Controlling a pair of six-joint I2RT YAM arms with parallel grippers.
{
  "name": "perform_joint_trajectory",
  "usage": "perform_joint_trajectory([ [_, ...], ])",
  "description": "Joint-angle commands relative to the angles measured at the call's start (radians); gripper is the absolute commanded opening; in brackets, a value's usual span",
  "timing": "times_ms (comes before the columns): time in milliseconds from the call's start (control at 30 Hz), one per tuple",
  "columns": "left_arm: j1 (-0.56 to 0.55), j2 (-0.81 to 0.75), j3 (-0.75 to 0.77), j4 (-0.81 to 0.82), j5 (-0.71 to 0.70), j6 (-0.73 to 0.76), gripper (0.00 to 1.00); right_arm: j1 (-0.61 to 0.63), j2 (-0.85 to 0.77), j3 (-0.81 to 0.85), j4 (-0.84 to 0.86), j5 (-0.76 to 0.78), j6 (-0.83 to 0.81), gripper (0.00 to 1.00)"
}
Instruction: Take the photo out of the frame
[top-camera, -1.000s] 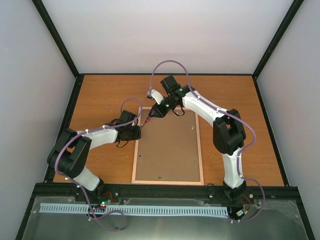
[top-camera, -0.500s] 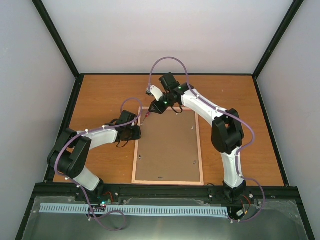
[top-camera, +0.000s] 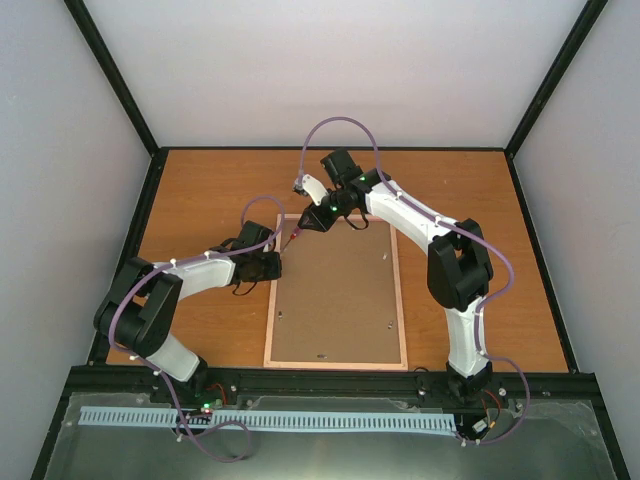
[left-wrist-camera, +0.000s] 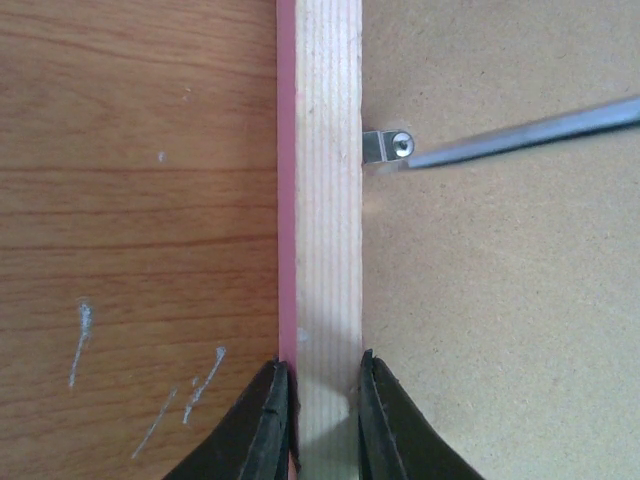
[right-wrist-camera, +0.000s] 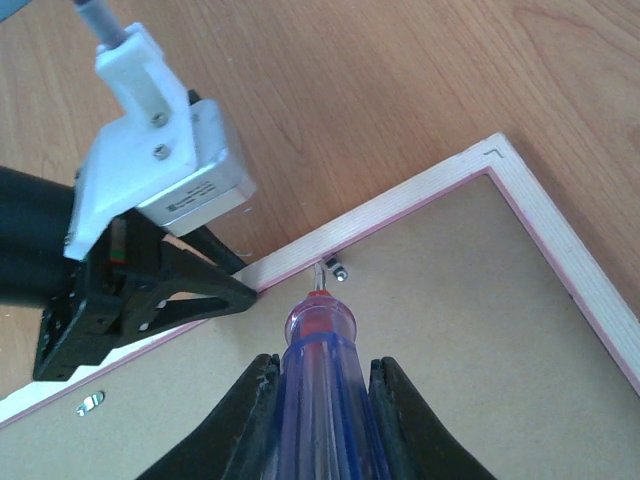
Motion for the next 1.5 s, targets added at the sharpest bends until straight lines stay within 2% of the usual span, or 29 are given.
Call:
perform_joint_trajectory([
  [0, -0.004, -0.020, -0.015, -0.019, 0.071, 0.001, 0.01, 0.007, -0.063, -0.018, -0.001, -0.058, -0.028, 0.03],
  [200, -0.005, -0.022, -0.014, -0.019, 0.076, -0.002, 0.01, 0.007, -0.089, -0.053, 0.024, -0.052, -0.035, 0.03],
  [867, -0.004, -0.029, -0.024, -0.018, 0.076, -0.002, 0.01, 0.007, 0.025, 0.031, 0.012, 0.040, 0.023, 0.03],
  [1100, -0.005, -0.031, -0.033, -0.012, 0.080, -0.005, 0.01, 0.007, 0.022, 0.047, -0.001, 0.280, 0.100, 0.03],
  [1300, -0.005, -0.032, -0.037, -0.004, 0.076, -0.007, 0.01, 0.006, -0.042, 0.032, -0.008, 0.488, 0.147, 0.03],
  [1467, -0.005, -0.023, -0.037, 0.010, 0.081, -0.011, 0.01, 0.005, -0.093, 0.035, -0.031, 0.509, 0.140, 0.03],
])
